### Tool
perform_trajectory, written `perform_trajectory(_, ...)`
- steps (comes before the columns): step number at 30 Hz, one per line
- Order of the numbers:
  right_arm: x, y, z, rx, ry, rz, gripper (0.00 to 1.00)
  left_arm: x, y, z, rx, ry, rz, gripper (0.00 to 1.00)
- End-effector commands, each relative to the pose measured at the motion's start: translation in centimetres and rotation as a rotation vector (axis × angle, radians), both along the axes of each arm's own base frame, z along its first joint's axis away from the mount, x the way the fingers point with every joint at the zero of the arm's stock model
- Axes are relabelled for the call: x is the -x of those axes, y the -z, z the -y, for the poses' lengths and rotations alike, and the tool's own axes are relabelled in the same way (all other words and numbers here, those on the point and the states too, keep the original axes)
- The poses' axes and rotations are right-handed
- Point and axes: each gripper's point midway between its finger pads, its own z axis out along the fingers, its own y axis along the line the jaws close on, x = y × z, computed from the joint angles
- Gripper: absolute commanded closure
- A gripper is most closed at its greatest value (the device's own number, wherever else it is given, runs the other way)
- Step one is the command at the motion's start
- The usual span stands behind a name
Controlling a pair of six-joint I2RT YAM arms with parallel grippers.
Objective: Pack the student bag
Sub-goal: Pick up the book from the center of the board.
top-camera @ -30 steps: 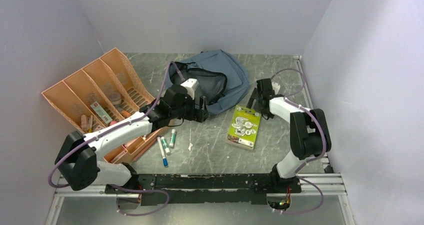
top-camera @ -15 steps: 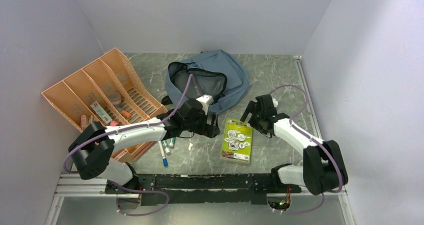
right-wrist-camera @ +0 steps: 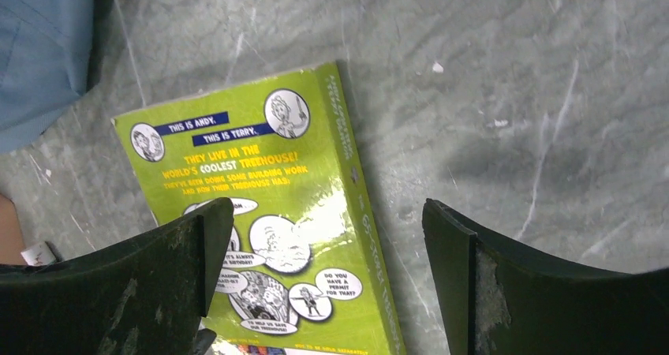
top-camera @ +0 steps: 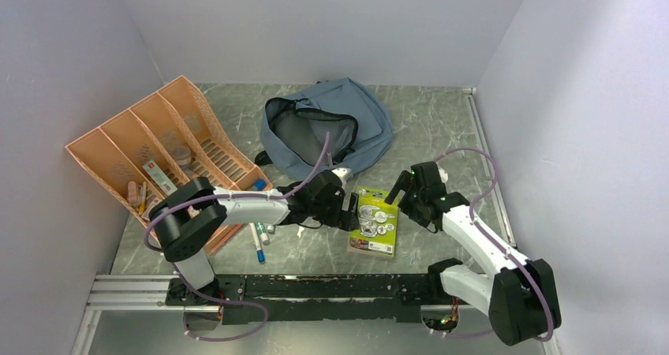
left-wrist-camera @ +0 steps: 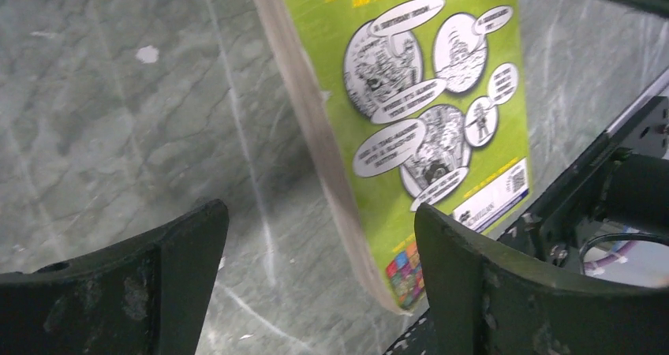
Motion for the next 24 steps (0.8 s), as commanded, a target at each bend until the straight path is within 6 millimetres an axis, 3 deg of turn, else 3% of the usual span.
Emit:
perform_trajectory(1,1.2,0.2,0.0,-0.029,0.023,-0.015,0.07,0.8,-1.2,2.6,0.061,0.016,-0.032,0.10)
perform_trajectory(12,1.4,0.1,0.1,-0.035,0.025,0.002,0.12,1.6,1.0,3.2,0.007,0.010,-0.084,0.33)
perform_trajectory(17,1.6,0.1,0.5,-0.016,0.032,0.007,0.13,1.7,1.9,2.9,-0.016,0.005,-0.103,0.53)
perform_trajectory(21,1.8,0.1,0.5,-0.022,0.031,0.009,0.14,1.7,2.8,2.4,-0.035,-0.005,-0.119,0.76)
perform_trajectory(24,2.0,0.1,0.0,-0.040,0.005,0.006,0.14,1.5,3.7,1.3,-0.056,-0.030,-0.134,0.85)
